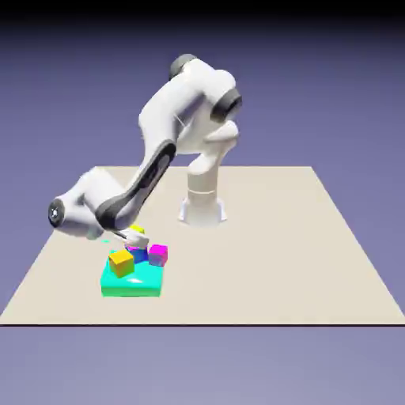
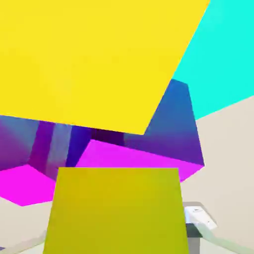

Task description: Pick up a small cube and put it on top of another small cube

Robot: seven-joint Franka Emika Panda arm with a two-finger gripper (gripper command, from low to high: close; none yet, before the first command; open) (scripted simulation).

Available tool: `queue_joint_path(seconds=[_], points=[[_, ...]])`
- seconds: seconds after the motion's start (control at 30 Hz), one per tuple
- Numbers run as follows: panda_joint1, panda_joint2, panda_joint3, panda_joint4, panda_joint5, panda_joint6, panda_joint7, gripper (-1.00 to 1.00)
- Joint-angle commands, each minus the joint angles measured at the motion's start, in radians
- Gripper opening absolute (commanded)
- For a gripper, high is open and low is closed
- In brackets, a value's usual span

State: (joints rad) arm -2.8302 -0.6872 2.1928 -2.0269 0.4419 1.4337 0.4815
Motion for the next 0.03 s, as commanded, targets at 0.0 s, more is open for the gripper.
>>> queue_joint_path(seconds=[0.0], points=[[-0.012,0.000,-0.003,0.036,-0.007,-0.031,0.004,1.00]])
